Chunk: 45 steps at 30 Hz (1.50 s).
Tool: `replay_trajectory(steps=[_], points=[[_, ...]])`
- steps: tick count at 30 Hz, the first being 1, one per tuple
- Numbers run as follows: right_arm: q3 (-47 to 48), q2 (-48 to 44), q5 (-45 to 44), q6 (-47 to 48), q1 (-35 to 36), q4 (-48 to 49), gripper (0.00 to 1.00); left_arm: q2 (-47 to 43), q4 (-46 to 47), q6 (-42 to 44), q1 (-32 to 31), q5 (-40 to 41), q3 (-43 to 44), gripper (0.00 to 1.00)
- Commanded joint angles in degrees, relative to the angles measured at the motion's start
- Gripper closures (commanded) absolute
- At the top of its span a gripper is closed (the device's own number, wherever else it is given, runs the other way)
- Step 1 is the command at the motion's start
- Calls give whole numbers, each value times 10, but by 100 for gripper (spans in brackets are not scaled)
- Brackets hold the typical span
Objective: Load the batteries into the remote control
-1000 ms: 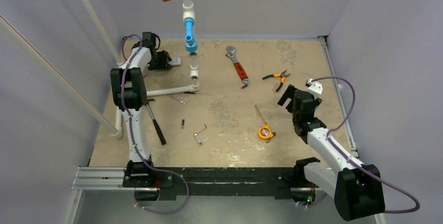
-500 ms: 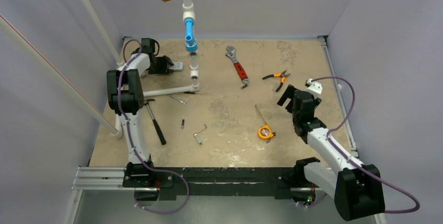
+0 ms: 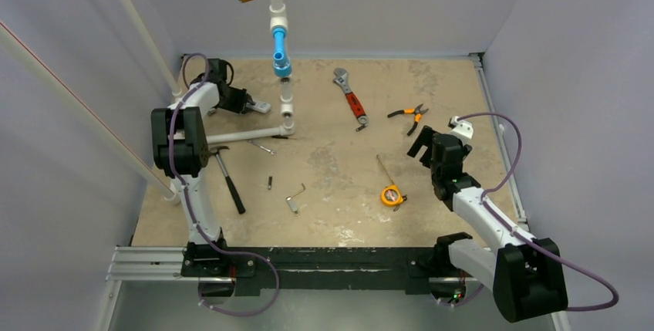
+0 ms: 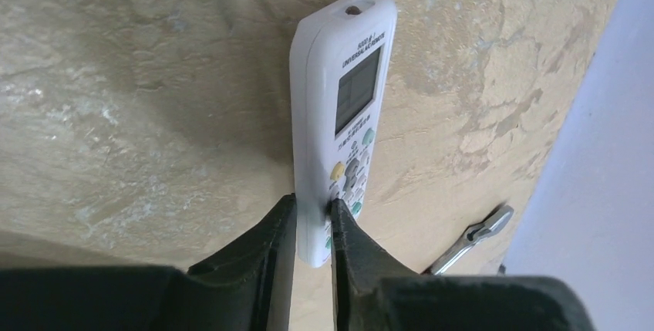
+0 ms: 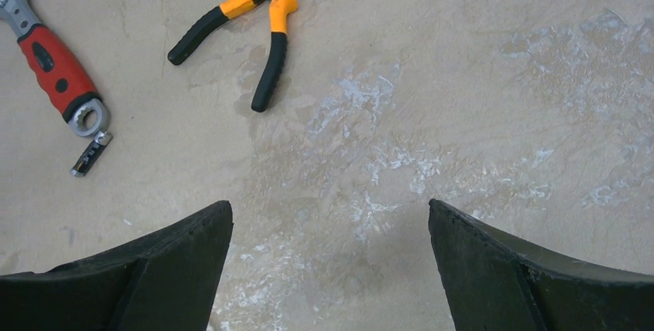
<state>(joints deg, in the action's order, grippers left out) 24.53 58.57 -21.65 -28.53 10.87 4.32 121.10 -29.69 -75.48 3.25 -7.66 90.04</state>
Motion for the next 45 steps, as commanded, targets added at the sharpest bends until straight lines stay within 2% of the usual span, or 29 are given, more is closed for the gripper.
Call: replay_trajectory(steps=[1, 5, 10, 14, 18, 25, 33, 42, 43, 44, 45], points=[[25, 1, 13, -7, 2, 18, 4, -30, 31, 93, 0, -4, -12, 88], [26, 3, 16, -7, 2, 18, 4, -32, 43, 134, 0, -5, -14, 89], [26, 7, 23, -5, 2, 20, 4, -19, 42, 173, 0, -22, 0, 81], [25, 8, 32, -3, 1, 24, 3, -24, 70, 200, 0, -35, -5, 63], [20, 9, 48, 0, 2, 31, 3, -25, 74, 226, -1, -37, 7, 52], [19, 7, 62, 6, 2, 37, 3, 15, -22, 274, -3, -10, 93, 45], [17, 1, 57, 9, 2, 30, 3, 82, -157, 251, -17, 43, 207, 44], [13, 1, 59, 7, 2, 35, 3, 87, -225, 207, -27, 82, 227, 42], [12, 1, 58, 7, 2, 35, 3, 90, -230, 202, -27, 89, 233, 27], [11, 0, 58, 7, 2, 36, 3, 94, -234, 198, -27, 90, 240, 19], [11, -1, 59, 7, 2, 35, 2, 99, -239, 193, -26, 91, 248, 18]])
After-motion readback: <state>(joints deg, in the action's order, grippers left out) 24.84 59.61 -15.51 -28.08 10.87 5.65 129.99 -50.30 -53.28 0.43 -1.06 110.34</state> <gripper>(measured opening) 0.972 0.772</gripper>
